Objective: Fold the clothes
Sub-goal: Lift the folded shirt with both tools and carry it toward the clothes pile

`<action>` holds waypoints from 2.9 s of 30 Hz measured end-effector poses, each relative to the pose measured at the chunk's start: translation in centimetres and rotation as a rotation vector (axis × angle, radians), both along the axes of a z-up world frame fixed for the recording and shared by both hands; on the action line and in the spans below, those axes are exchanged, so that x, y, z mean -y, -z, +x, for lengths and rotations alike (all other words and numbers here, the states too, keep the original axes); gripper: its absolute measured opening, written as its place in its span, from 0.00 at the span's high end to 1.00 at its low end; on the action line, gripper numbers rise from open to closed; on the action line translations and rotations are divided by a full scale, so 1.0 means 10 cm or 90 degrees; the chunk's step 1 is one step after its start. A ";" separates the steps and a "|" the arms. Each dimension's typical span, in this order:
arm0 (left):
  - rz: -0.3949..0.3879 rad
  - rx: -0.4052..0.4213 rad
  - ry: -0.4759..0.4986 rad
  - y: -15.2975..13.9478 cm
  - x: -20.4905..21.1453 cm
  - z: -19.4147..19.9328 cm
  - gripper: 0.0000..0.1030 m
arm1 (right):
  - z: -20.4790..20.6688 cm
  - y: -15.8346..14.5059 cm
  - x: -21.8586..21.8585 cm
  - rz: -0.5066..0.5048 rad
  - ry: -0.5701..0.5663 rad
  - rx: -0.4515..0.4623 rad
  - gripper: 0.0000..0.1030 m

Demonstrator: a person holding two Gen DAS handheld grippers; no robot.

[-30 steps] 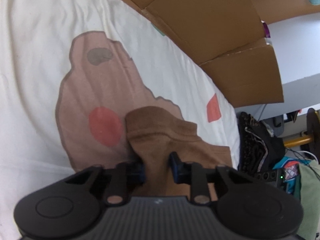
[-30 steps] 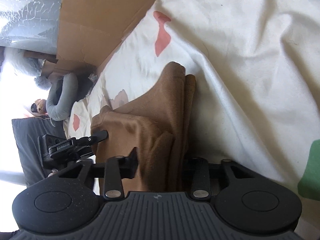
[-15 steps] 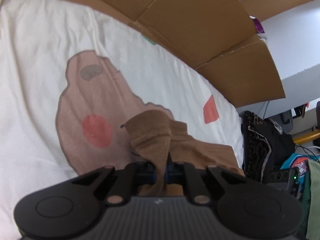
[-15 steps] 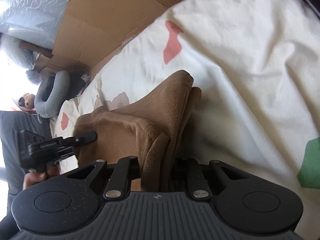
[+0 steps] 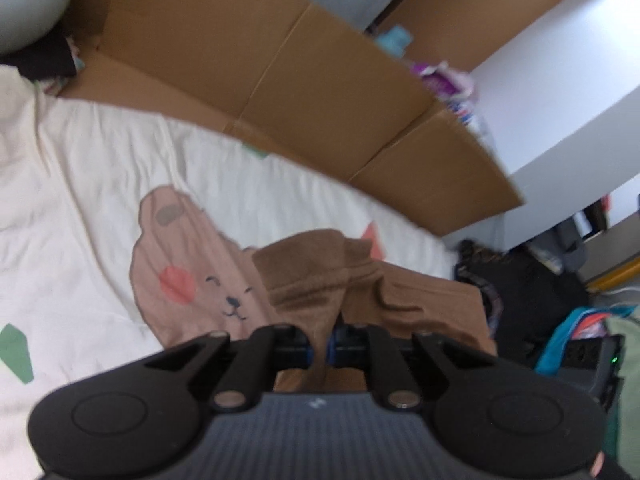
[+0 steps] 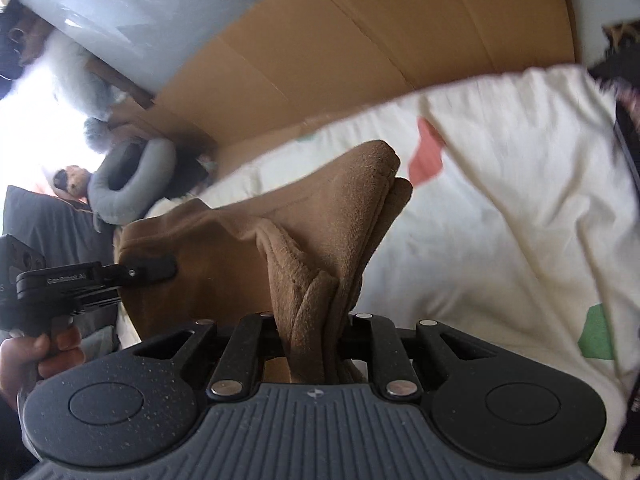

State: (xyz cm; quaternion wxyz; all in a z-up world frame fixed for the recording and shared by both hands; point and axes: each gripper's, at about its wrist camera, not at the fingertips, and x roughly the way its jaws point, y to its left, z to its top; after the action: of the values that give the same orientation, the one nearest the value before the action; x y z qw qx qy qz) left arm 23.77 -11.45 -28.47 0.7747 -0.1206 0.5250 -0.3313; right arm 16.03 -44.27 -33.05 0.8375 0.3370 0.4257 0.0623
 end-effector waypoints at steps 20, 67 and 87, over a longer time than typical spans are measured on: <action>-0.068 0.144 -0.038 -2.60 0.28 -0.60 0.93 | -0.47 -2.63 0.42 -0.096 -0.003 0.198 0.87; -0.152 0.199 0.137 -3.61 1.44 -1.87 0.93 | -2.45 -4.38 1.21 -0.255 0.095 0.229 0.87; -0.170 0.148 0.268 -2.80 2.29 -1.86 0.93 | -2.83 -3.53 1.87 -0.266 0.217 0.174 0.87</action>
State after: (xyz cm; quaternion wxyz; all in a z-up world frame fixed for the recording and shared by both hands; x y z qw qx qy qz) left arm 5.15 -34.30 -0.43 0.7212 -0.0709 0.3978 -0.5627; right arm -12.26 -62.94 2.23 0.9366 0.2125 0.2500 -0.1233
